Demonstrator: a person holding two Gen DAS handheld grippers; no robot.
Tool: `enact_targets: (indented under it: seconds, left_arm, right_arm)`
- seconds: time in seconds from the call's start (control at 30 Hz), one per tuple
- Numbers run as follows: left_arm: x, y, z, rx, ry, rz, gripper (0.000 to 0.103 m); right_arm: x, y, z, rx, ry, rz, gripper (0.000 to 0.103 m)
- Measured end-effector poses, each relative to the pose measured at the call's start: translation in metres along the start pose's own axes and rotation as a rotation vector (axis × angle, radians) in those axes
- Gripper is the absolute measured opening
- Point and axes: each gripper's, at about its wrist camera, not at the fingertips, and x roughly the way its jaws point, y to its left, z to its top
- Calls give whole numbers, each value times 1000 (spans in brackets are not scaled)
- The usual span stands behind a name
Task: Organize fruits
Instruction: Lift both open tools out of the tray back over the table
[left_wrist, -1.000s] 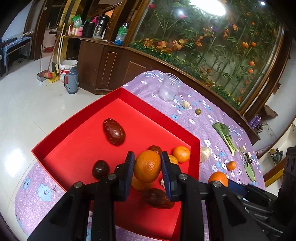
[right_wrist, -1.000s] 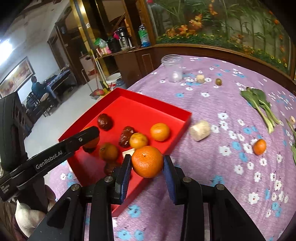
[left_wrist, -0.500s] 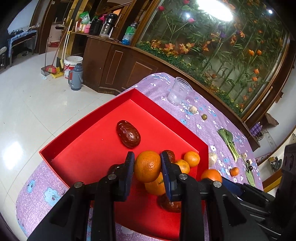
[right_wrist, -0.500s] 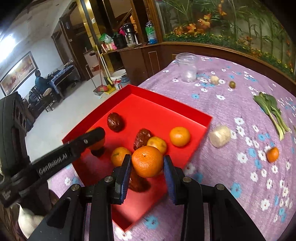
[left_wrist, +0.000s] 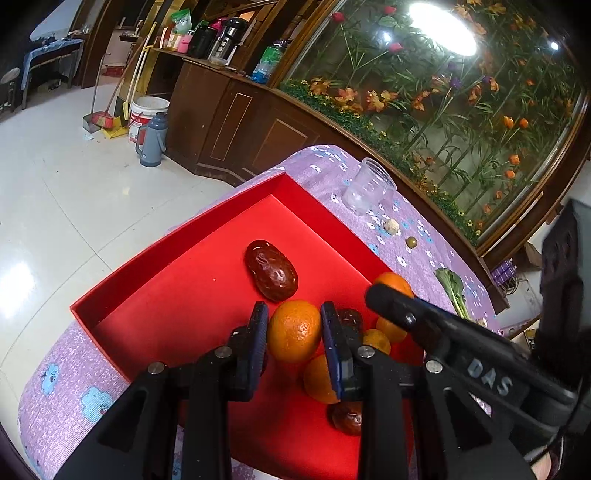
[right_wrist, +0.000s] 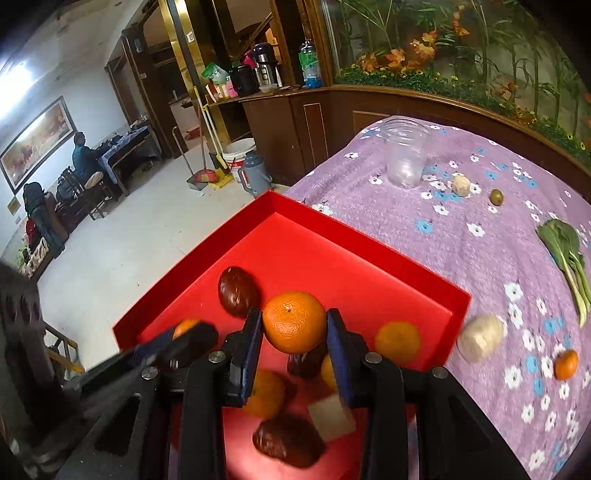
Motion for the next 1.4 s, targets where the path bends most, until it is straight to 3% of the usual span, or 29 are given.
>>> enact_targets:
  seconds: [0.37,0.57,0.67,0.77,0.83,1.17,1.4]
  left_arm:
    - [6,0,3,-2,-7,0,28]
    - [7,0,3,-18,-10,-18,33]
    - [3,1,4,-30,-21,-30,43]
    - [-5,1,5,-40,-41,-39,55]
    - [-9,2,5,-51,-54,-27,72]
    - [-26,0,6,-57,-77,-5,73]
    - [-34,-33,-1,26,-80,4,73]
  right_arm:
    - [32,-2,9,2,51,-24,38]
    - [33,-5,9,16,51,-16,40]
    - [27,-7,10,25,33,-17,50]
    - [21,-10,11,35,17,-16,53]
    - [17,-10,11,37,12,-12,53]
    - [-10,-15,-4,58,-10,14,54]
    - [-38,-37,-29,83,-37,-14,59]
